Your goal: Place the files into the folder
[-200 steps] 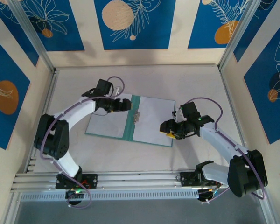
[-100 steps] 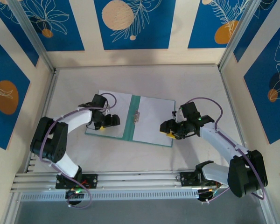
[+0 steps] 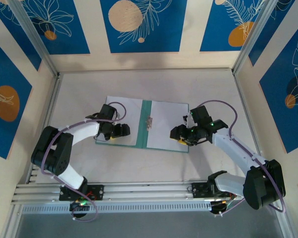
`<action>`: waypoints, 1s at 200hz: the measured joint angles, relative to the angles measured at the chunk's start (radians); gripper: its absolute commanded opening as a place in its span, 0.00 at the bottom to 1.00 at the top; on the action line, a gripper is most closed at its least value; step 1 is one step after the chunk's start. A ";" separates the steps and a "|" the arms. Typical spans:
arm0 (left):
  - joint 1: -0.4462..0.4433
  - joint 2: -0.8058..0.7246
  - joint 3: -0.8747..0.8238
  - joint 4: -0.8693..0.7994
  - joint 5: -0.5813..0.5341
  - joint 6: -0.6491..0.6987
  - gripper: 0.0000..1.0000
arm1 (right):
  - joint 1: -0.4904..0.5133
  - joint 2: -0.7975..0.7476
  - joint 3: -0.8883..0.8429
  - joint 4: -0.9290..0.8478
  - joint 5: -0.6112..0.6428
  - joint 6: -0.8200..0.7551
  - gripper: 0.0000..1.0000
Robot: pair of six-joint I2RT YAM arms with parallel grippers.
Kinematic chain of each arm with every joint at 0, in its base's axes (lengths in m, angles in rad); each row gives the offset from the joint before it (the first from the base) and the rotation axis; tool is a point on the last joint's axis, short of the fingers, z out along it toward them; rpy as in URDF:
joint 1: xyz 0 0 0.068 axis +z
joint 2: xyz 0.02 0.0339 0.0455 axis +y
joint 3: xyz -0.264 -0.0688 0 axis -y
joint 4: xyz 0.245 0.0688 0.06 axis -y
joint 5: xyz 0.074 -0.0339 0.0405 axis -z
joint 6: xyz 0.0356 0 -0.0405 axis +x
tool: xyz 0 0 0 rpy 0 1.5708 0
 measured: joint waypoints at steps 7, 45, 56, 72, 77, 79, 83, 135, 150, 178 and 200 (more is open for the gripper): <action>-0.011 -0.005 -0.008 0.011 0.000 -0.008 0.80 | 0.009 0.006 0.015 -0.009 0.015 0.004 0.54; -0.109 -0.026 -0.033 0.039 0.007 -0.069 0.80 | 0.078 0.089 0.121 -0.040 0.111 0.023 0.53; -0.133 -0.031 -0.039 0.044 0.008 -0.087 0.80 | 0.105 0.123 0.159 -0.048 0.143 0.027 0.53; -0.153 -0.039 -0.052 0.060 0.016 -0.111 0.80 | 0.143 0.180 0.225 -0.063 0.192 0.033 0.52; -0.155 -0.040 -0.053 0.062 0.017 -0.114 0.80 | 0.156 0.201 0.250 -0.067 0.207 0.034 0.52; -0.156 -0.041 -0.053 0.061 0.017 -0.116 0.80 | 0.159 0.207 0.257 -0.069 0.212 0.034 0.52; -0.157 -0.041 -0.053 0.062 0.018 -0.120 0.80 | 0.168 0.224 0.276 -0.072 0.224 0.034 0.52; -0.158 -0.042 -0.053 0.061 0.017 -0.128 0.81 | 0.246 0.431 0.479 -0.116 0.369 0.034 0.51; -0.158 -0.042 -0.053 0.062 0.017 -0.127 0.80 | 0.255 0.484 0.521 -0.121 0.391 0.034 0.50; -0.156 -0.042 -0.053 0.061 0.018 -0.127 0.81 | 0.265 0.574 0.591 -0.127 0.411 0.034 0.45; -0.156 -0.041 -0.053 0.061 0.018 -0.127 0.80 | 0.268 0.638 0.645 -0.138 0.421 0.034 0.41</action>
